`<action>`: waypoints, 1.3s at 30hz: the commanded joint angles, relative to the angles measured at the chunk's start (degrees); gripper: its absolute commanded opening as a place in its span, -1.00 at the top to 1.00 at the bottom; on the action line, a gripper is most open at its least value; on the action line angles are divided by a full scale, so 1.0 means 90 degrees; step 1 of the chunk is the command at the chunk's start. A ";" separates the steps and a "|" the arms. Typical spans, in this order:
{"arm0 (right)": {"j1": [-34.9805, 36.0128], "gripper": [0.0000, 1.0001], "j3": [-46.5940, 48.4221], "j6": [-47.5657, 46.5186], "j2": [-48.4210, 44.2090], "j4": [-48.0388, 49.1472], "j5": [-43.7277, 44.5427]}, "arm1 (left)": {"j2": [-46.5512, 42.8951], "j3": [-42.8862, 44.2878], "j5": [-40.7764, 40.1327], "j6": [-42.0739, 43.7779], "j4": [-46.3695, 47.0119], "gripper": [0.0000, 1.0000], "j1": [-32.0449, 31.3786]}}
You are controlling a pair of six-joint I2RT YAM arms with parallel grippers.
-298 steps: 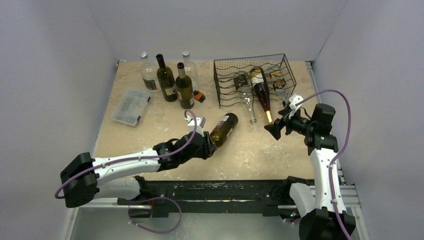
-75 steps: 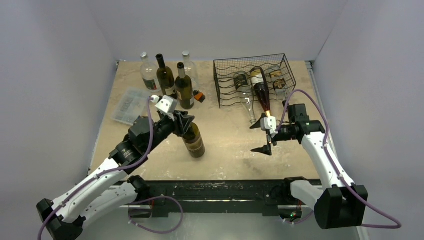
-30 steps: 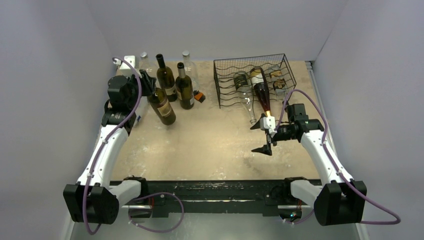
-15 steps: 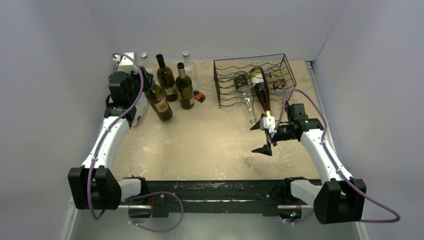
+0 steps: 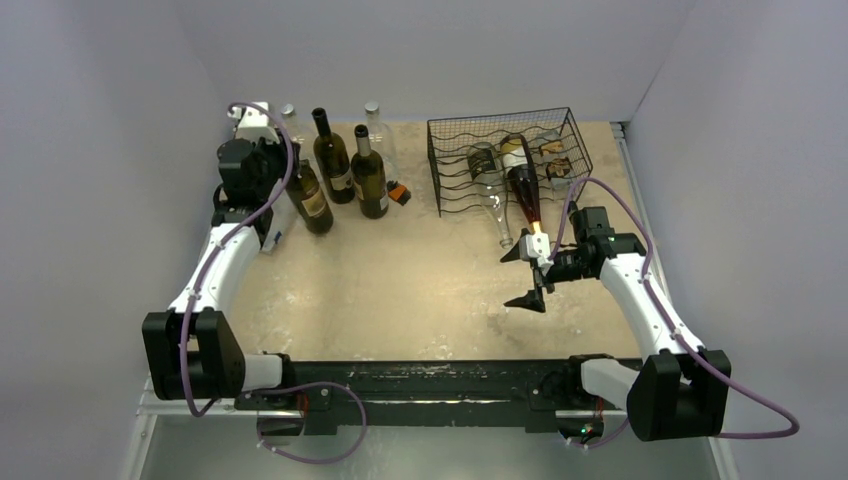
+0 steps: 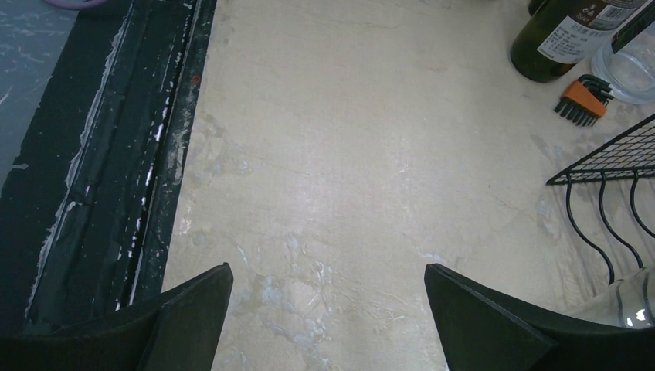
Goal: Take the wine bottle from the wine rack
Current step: Place the wine bottle at the center of the board.
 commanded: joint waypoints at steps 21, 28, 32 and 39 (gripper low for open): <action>-0.0062 -0.98 0.0276 -0.0166 0.0030 -0.0203 -0.0056 | -0.0377 -0.0081 -0.0079 -0.0046 0.0858 -0.59 0.0044; -0.0134 -0.98 0.0293 -0.0195 -0.0046 -0.0271 -0.0106 | -0.1121 0.0320 -0.0319 -0.0531 -0.0591 -0.99 0.0044; -0.0212 -0.98 0.0312 -0.0206 -0.0109 -0.0322 -0.0156 | -0.1697 0.0504 -0.0215 -0.0974 -0.1699 -1.00 0.0044; -0.0346 -0.98 0.0424 0.0025 -0.0273 -0.0314 -0.0324 | -0.3137 -0.0166 0.0889 -0.1762 -0.2531 -1.00 0.0044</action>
